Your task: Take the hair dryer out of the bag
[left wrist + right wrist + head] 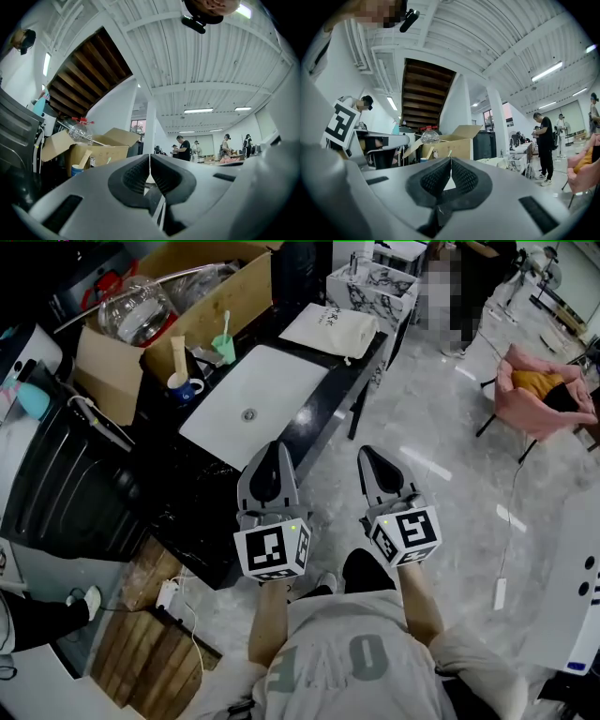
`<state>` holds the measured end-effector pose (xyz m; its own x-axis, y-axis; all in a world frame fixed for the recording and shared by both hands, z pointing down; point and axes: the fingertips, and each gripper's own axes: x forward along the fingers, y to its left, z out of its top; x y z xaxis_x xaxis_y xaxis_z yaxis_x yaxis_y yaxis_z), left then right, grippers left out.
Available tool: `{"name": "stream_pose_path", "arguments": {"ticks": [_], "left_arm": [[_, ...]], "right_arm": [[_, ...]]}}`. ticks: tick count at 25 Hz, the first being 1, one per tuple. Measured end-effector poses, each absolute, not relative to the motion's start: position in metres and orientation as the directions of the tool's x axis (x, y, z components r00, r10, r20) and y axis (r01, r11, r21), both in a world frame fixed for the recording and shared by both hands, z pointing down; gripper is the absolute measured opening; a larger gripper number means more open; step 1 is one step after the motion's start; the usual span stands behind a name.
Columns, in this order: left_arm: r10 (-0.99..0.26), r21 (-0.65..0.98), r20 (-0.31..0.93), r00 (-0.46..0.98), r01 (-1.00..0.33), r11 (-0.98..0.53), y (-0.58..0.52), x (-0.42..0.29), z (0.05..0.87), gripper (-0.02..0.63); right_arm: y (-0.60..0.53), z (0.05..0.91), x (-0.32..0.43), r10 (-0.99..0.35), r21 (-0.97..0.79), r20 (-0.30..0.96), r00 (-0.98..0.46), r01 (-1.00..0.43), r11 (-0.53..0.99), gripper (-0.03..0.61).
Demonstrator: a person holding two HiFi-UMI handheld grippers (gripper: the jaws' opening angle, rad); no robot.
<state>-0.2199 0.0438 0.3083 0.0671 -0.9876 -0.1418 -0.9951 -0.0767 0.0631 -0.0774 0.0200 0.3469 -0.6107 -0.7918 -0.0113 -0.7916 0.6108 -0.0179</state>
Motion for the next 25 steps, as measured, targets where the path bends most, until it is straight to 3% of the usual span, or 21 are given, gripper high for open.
{"name": "stream_pose_path", "arguments": {"ticks": [10, 25], "left_arm": [[-0.992, 0.007, -0.120, 0.041, -0.999, -0.042, -0.012, -0.199, 0.316, 0.032], [-0.987, 0.032, -0.131, -0.097, -0.995, 0.094, -0.188, -0.151, 0.308, 0.031]], "right_arm": [[-0.039, 0.363, -0.059, -0.764, -0.014, -0.011, -0.645, -0.764, 0.645, 0.031], [-0.241, 0.340, -0.012, -0.697, 0.003, -0.049, -0.715, -0.698, 0.716, 0.031]]}}
